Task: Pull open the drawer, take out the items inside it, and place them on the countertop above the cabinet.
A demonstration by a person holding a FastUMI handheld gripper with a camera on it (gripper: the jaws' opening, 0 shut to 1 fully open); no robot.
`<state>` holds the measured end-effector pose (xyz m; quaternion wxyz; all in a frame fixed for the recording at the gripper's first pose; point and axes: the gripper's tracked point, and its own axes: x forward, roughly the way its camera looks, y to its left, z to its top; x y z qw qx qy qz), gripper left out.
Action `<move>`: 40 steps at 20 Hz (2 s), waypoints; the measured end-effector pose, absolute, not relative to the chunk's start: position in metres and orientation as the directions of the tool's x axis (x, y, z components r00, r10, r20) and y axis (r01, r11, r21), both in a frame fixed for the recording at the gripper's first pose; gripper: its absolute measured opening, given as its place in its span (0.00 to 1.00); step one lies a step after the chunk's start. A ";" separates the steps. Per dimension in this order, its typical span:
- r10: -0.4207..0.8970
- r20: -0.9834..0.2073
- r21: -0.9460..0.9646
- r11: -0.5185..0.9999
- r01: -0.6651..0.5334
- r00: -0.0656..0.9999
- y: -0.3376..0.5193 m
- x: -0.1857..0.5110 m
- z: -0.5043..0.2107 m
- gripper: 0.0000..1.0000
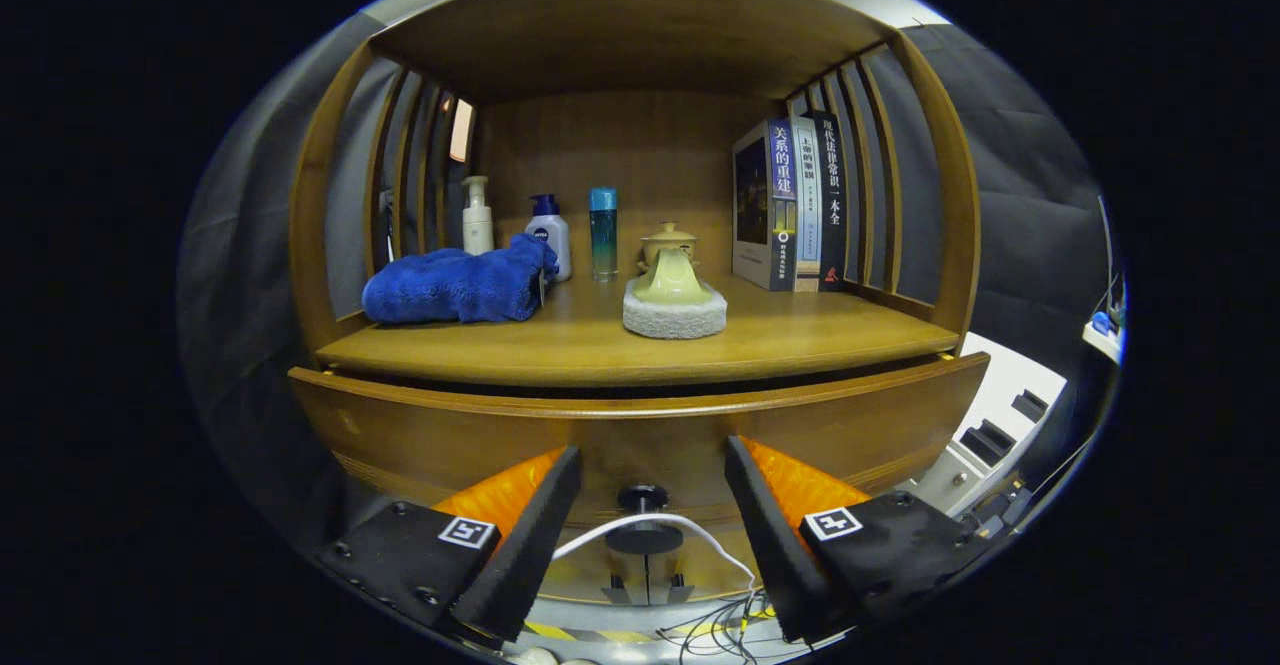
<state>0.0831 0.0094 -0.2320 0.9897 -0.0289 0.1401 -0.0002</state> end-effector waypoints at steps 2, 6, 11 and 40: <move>-0.005 -0.276 -0.044 0.999 -0.008 0.961 0.009 0.093 -0.233 0.97; 0.009 -0.260 -0.033 0.999 -0.018 0.966 0.008 0.095 -0.231 0.97; 0.013 -0.255 -0.032 0.999 -0.022 0.967 0.007 0.095 -0.233 0.97; 0.001 0.002 -0.111 0.994 -0.001 1.000 0.023 0.036 0.052 0.96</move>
